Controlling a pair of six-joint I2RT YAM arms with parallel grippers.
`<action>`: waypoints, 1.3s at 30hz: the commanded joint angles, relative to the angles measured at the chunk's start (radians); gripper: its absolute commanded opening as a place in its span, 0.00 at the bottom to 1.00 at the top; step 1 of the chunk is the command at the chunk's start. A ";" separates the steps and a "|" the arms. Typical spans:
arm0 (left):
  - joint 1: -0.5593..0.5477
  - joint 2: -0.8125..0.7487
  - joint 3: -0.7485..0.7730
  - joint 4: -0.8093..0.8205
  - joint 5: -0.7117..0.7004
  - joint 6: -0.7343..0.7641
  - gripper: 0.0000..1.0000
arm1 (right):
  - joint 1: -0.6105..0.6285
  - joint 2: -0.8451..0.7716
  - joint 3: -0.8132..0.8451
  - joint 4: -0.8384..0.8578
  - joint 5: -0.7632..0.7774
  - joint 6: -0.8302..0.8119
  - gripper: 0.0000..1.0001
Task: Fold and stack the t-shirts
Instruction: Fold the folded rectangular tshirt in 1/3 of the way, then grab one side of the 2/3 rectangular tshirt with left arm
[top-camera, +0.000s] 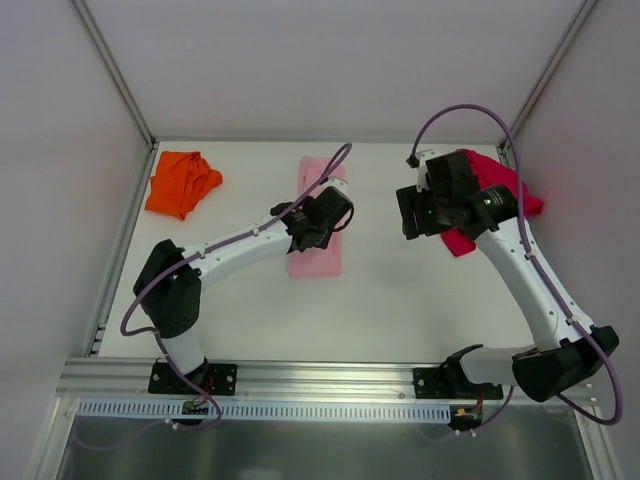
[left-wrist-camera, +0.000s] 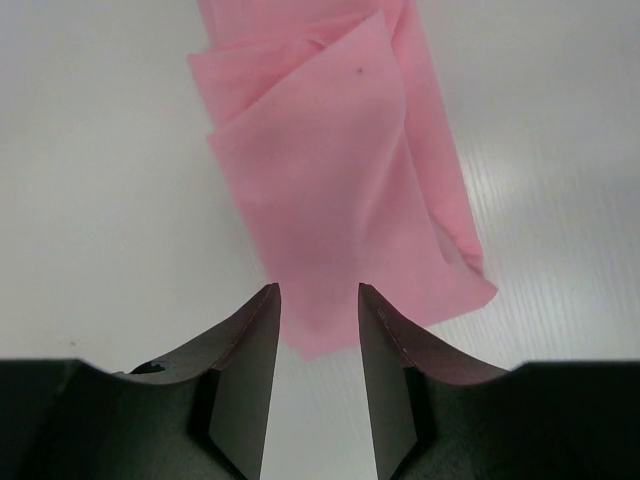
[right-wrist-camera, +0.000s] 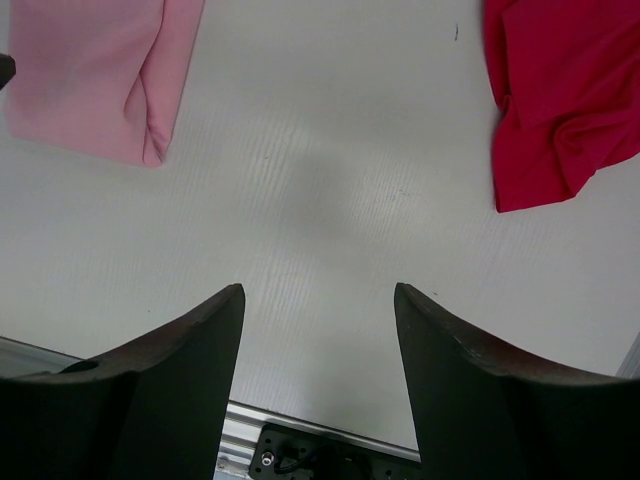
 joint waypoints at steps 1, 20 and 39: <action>-0.061 -0.010 -0.091 -0.065 -0.055 -0.023 0.37 | 0.016 0.026 0.025 0.028 -0.022 -0.018 0.66; -0.206 0.146 -0.093 -0.150 -0.315 0.071 0.37 | 0.035 0.038 0.054 0.036 -0.052 -0.024 0.66; -0.205 0.145 -0.170 -0.050 -0.351 0.247 0.35 | -0.247 0.231 0.463 -0.174 0.338 0.147 0.66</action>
